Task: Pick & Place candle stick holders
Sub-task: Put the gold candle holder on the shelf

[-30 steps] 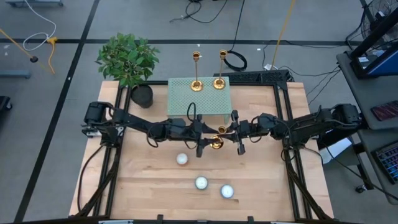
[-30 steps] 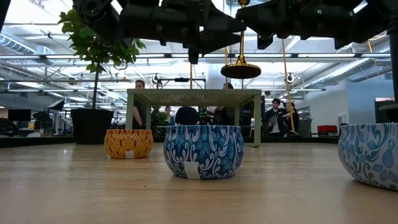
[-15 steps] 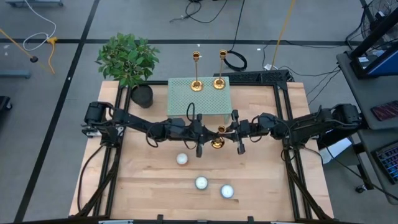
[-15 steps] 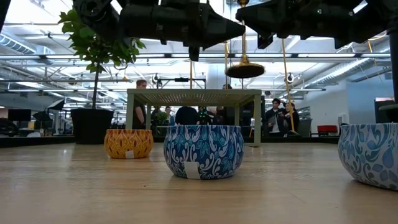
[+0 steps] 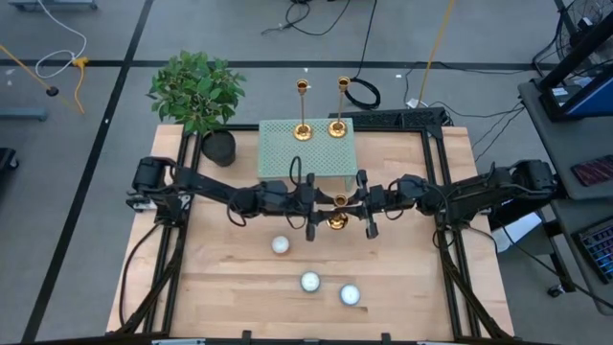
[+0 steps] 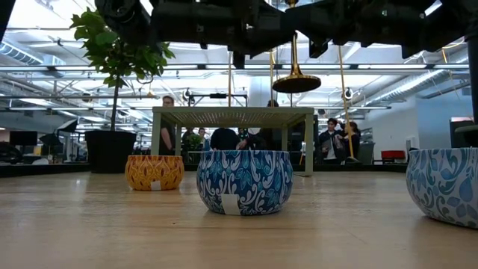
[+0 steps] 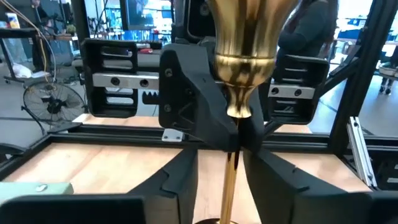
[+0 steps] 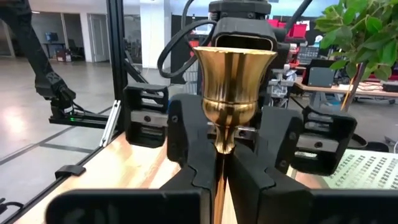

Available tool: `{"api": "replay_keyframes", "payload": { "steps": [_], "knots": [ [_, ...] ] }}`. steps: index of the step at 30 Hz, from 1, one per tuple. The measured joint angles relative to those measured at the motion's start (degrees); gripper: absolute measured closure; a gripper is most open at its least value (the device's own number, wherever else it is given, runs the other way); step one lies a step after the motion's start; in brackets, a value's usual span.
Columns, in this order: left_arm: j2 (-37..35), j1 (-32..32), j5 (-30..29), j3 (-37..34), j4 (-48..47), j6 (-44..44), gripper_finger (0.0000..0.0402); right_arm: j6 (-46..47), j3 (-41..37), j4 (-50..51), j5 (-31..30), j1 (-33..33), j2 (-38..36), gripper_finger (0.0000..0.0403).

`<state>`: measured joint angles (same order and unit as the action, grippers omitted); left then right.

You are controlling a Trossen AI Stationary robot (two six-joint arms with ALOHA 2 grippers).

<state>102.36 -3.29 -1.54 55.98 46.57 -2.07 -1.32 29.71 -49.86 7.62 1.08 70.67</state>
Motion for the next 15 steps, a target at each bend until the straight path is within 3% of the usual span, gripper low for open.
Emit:
{"api": "replay_keyframes", "payload": {
  "steps": [6, 15],
  "knots": [
    [5.7, 0.0, 0.0, 3.6, 0.1, -0.4, 0.0271, 0.3, 0.0, 0.5, -0.1, 0.0, 0.0, 0.0385],
    [4.9, -0.2, 0.1, 3.3, -3.4, -1.0, 0.0327, -0.9, 0.0, 0.7, -0.1, 0.0, 0.0, 0.0385]
  ]
}}
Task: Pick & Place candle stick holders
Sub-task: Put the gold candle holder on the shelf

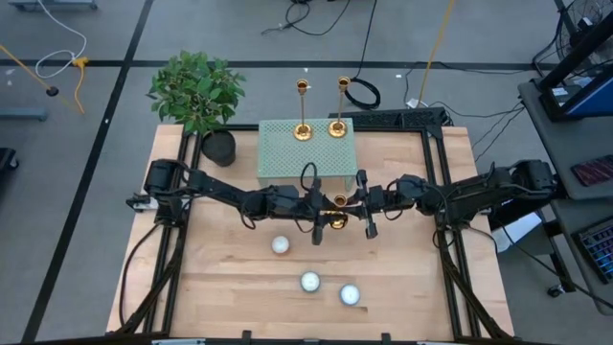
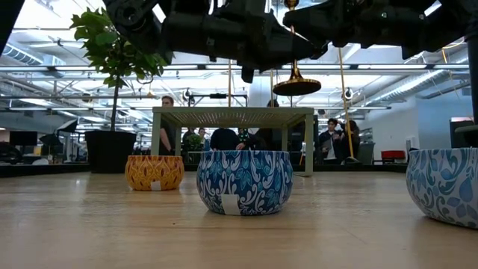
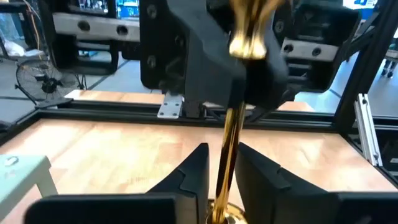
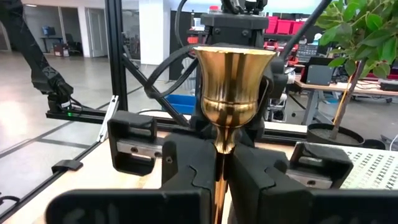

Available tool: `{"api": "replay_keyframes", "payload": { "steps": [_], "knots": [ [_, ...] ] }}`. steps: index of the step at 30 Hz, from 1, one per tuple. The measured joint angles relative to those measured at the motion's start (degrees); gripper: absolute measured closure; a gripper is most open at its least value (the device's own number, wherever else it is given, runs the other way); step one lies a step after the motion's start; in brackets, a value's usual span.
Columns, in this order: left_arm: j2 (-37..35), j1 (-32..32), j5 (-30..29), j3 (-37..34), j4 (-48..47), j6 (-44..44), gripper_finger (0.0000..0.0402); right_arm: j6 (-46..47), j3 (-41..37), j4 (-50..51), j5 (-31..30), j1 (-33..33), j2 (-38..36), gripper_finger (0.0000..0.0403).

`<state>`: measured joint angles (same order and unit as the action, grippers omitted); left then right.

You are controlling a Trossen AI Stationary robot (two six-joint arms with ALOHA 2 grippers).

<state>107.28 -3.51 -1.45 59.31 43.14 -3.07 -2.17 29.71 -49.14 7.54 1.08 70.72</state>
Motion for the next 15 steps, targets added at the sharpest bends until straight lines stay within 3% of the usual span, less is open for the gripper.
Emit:
{"api": "replay_keyframes", "payload": {
  "steps": [10, 15],
  "knots": [
    [0.0, 0.0, 0.0, 0.0, -0.2, 0.7, 0.0384, 0.3, 0.0, 0.2, 0.0, 0.0, 0.0, 0.0385],
    [0.0, 0.0, -0.1, 0.0, -0.6, 1.8, 0.0388, 0.1, 0.0, 0.4, 0.0, 0.0, 0.0, 0.0377]
  ]
}}
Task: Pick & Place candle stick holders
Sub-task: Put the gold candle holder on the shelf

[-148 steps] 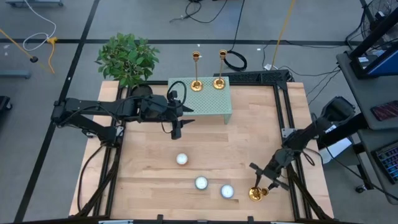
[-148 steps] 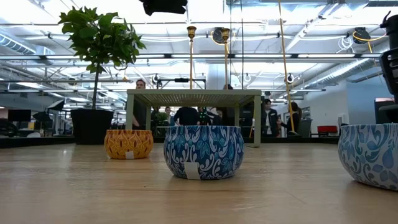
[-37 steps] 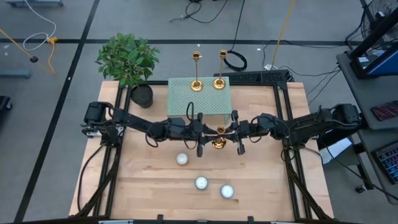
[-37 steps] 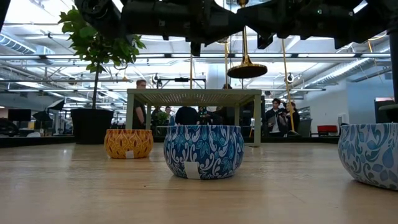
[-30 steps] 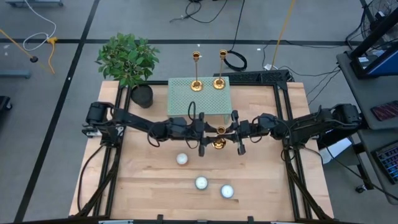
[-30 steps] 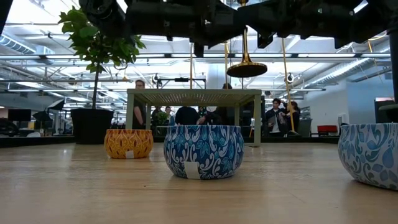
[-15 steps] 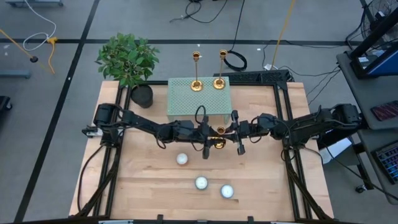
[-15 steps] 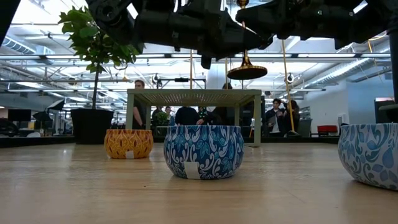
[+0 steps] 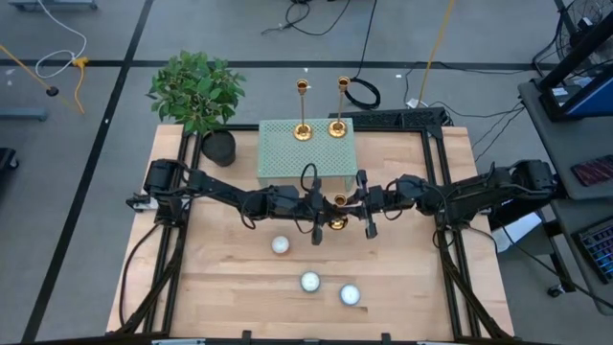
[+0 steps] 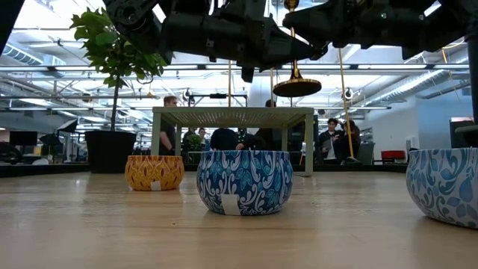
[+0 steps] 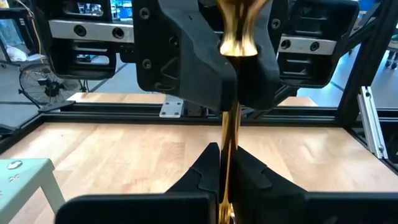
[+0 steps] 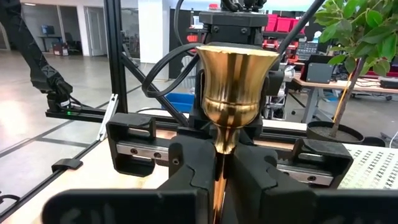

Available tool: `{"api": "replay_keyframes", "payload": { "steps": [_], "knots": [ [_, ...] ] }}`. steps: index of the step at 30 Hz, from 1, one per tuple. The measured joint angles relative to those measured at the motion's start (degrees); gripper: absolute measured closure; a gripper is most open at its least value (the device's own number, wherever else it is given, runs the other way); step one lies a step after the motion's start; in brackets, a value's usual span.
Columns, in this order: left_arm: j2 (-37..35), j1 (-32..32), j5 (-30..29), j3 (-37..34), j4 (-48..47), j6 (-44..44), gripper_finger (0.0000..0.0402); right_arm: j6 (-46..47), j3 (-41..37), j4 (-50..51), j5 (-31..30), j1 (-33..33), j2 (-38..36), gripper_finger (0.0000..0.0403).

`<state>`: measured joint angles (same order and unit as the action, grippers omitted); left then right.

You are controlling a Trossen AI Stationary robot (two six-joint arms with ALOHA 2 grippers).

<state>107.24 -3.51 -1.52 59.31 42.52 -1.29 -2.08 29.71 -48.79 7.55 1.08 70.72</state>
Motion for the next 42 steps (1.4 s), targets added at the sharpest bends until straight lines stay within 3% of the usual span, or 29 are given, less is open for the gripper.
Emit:
{"api": "replay_keyframes", "payload": {
  "steps": [12, 16, 19, 25, 30, 36, 39, 42],
  "knots": [
    [0.0, 0.0, 0.0, -0.1, -0.1, -3.3, 0.0384, -1.7, 0.0, 2.2, -0.4, 0.0, -1.0, 0.0270],
    [-2.7, 0.0, -0.5, -0.2, -4.6, -2.7, 0.0390, -1.8, 0.0, 4.9, -0.5, 0.0, -3.3, 0.0236],
    [-6.8, -0.2, -4.2, -0.2, -11.7, -1.6, 0.0388, -2.0, 0.0, 7.8, -0.5, 0.0, -5.8, 0.0219],
    [-16.5, -2.0, -18.4, -0.1, -25.9, 3.4, 0.0390, -2.1, -2.5, 9.1, -5.0, 0.0, -9.9, 0.0202],
    [-25.3, -2.3, -20.4, -0.1, -37.4, 4.1, 0.0386, -1.9, -6.3, 8.8, -5.0, 0.0, -12.9, 0.0200],
    [-36.2, -1.8, -29.0, -0.1, -47.2, 6.5, 0.0390, -1.7, -9.7, 8.8, -5.0, 0.0, -16.1, 0.0201],
    [-39.4, -0.4, -29.2, -3.0, -44.7, 6.5, 0.0389, -1.7, -9.9, 8.7, -5.0, 0.0, -17.0, 0.0201],
    [-39.4, 2.4, -29.5, -9.8, -34.9, 6.8, 0.0383, -2.1, -9.9, 7.9, -4.8, 0.0, -17.1, 0.0201]
  ]
}}
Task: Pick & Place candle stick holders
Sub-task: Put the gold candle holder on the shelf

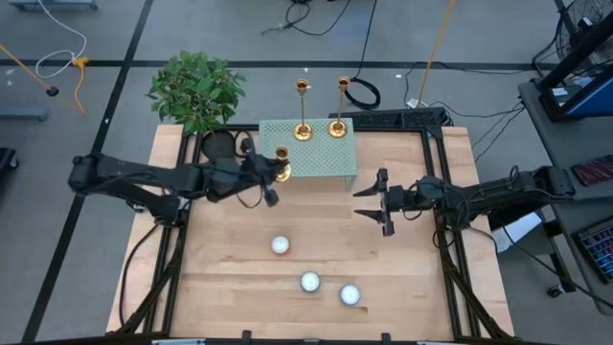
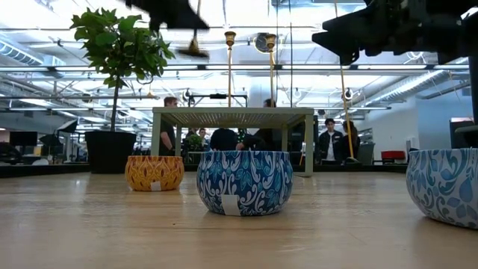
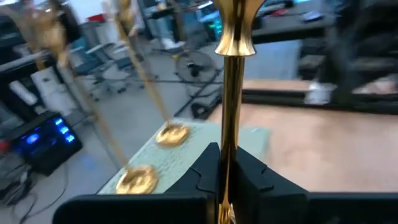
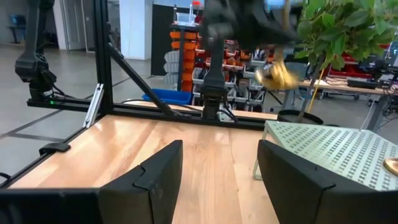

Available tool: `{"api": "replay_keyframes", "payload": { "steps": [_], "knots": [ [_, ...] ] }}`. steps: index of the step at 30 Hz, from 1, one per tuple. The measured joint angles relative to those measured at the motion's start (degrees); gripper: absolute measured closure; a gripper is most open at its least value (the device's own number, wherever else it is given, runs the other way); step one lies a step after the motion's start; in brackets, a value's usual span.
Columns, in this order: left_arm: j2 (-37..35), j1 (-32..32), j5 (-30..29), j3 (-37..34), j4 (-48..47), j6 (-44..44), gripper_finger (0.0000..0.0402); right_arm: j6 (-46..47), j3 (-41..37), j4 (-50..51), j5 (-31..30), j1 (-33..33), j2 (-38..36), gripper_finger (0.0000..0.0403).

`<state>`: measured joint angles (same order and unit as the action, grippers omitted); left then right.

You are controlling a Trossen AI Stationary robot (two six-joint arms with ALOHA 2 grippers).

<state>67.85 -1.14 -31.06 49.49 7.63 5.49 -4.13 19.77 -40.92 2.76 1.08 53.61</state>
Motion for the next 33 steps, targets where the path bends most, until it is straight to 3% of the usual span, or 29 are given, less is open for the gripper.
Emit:
{"api": "replay_keyframes", "payload": {
  "steps": [5, 10, 18, 22, 28, 33],
  "knots": [
    [3.0, 6.4, -0.6, -10.2, 21.7, -1.1, 0.0390, 0.0, 0.0, -0.9, 0.0, 0.0, 0.0, 0.0202],
    [7.8, 11.8, -0.6, -12.4, 29.6, -1.9, 0.0382, 0.0, 0.0, -0.9, 0.0, 0.0, 0.0, 0.0202],
    [13.5, 18.1, -0.6, -12.3, 34.4, -1.7, 0.0389, 0.0, 0.0, -0.9, 0.0, 0.0, 0.0, 0.0202],
    [14.6, 20.6, -0.6, -12.3, 34.2, -2.9, 0.0375, 0.0, 0.0, -0.9, 0.0, 0.0, 0.0, 0.0202],
    [14.7, 23.5, 0.1, -12.3, 34.1, -2.9, 0.0390, 0.0, 0.0, -0.8, 0.0, 0.0, 0.0, 0.0202],
    [14.7, 25.4, 0.6, -12.3, 34.2, -3.4, 0.0365, 0.0, 0.0, -0.8, 0.0, 0.0, 0.0, 0.0202]
  ]
}}
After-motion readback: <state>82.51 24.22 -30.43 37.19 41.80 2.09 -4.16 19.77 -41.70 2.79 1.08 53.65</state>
